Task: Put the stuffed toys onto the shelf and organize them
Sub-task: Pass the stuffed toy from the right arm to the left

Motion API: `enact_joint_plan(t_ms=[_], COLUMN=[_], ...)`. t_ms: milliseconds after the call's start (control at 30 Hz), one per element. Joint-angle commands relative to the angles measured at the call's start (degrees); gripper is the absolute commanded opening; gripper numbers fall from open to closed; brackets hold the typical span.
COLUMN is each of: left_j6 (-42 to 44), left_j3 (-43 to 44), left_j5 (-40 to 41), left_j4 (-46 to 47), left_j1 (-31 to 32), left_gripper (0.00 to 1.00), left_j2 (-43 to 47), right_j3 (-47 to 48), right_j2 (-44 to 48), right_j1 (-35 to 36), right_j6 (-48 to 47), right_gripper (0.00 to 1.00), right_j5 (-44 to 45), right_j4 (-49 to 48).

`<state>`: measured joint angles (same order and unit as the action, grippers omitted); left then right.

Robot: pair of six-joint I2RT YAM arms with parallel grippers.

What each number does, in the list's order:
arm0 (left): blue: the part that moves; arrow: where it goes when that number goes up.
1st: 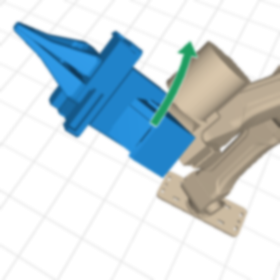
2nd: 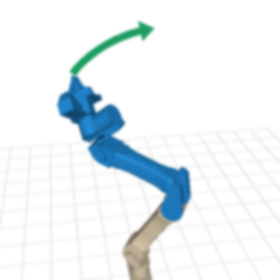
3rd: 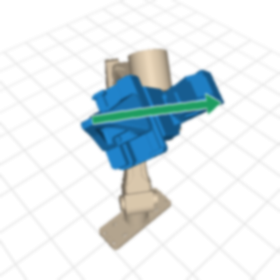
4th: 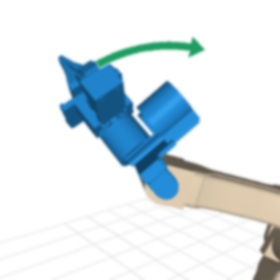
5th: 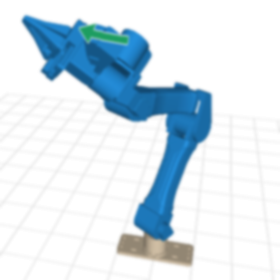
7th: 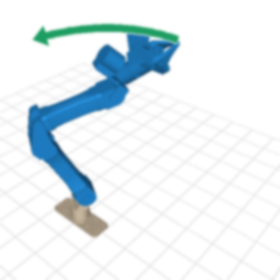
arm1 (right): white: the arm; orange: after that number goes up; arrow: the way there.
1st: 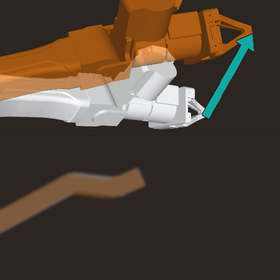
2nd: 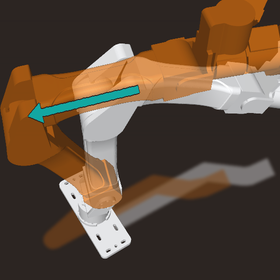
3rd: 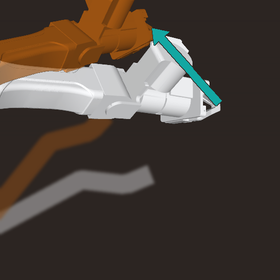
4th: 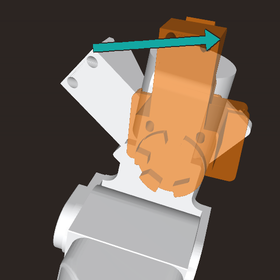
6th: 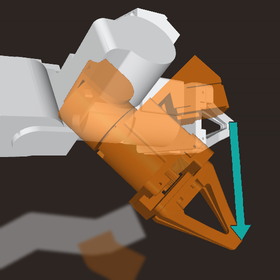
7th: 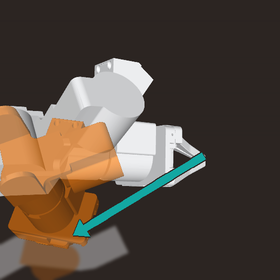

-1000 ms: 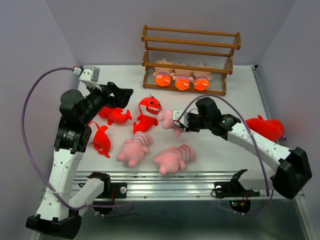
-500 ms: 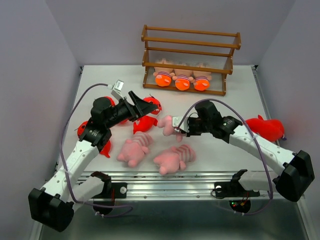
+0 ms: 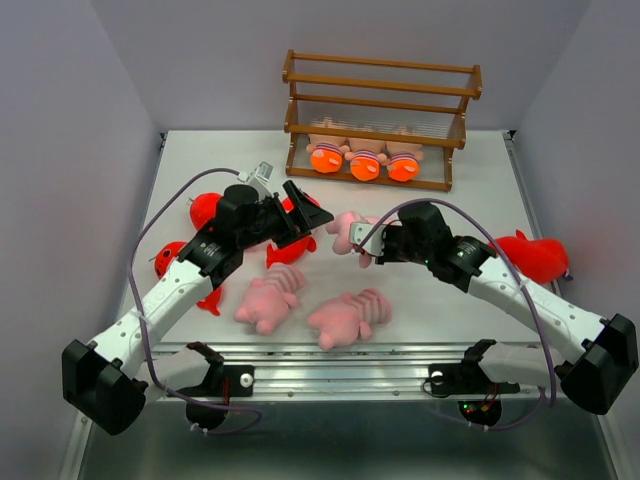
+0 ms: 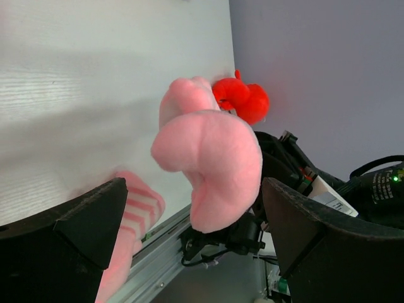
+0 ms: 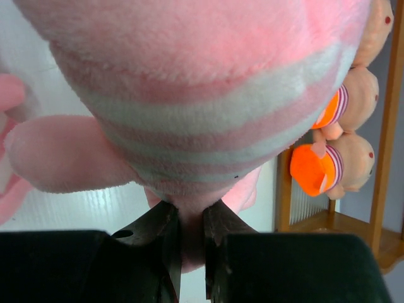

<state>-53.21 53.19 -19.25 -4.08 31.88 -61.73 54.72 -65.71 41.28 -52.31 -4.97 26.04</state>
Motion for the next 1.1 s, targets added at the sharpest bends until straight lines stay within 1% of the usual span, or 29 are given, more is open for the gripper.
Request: enact_joint_plan(t_ms=[0,233,267,533,667,700,833,867,933,967,1000,1033,1067], left_j6=[-2.8,-6.2,-6.9,-7.6,-8.3,-8.4,-8.4,-8.3,-7.6,-7.3,-6.9,-6.2,-4.0], left_j3=[1.5,2.5,2.6,4.8,5.4,5.6,5.4,5.3,4.5,4.2,3.9,3.5,3.3], left_j5=[1.0,-0.3,-0.4,-1.2,-1.1,-1.1,-1.2,-1.4,-2.2,-2.2,-2.3,-2.0,-1.9], left_j4=[-1.5,4.1,6.0,7.9,9.3,9.7,11.4,11.6,12.9,13.1,13.3,13.3,13.2], left_j1=[1.2,4.1,4.2,6.0,7.0,7.0,7.5,7.5,7.5,7.5,7.5,7.5,7.5], left_gripper=[0.98,0.97,0.97,0.95,0.86,0.85,0.7,0.57,0.4,0.18,0.06,0.0,0.0], left_j2=[0.6,-3.9,-4.8,-9.6,-11.7,-12.0,-13.1,-13.2,-13.2,-13.1,-13.0,-12.6,-12.4], right_j3=[2.9,2.9,2.7,0.5,-0.7,-0.8,-1.2,-1.4,-1.5,-1.5,-1.5,-1.5,-1.5], right_j2=[0.9,0.1,0.2,0.2,-0.1,0.0,0.0,0.1,0.2,0.3,0.4,0.5,0.7], right_j1=[0.2,0.2,0.2,0.7,1.8,1.8,1.8,1.8,1.8,1.8,1.8,1.8,1.8], right_j6=[1.8,2.6,2.4,1.9,1.3,1.3,1.7,1.8,2.0,2.3,2.7,3.2,3.9], right_gripper=[0.01,0.01,0.01,0.01,0.01,0.01,0.02,0.03,0.05,0.09,0.11,0.14,0.21], right_j5=[3.7,2.2,2.3,2.2,2.4,2.3,2.1,2.0,2.2,2.2,2.1,1.6,1.4], right_j4=[-4.9,-5.4,-5.4,-6.4,-7.0,-7.0,-7.1,-7.1,-7.1,-7.0,-6.9,-6.7,-6.5])
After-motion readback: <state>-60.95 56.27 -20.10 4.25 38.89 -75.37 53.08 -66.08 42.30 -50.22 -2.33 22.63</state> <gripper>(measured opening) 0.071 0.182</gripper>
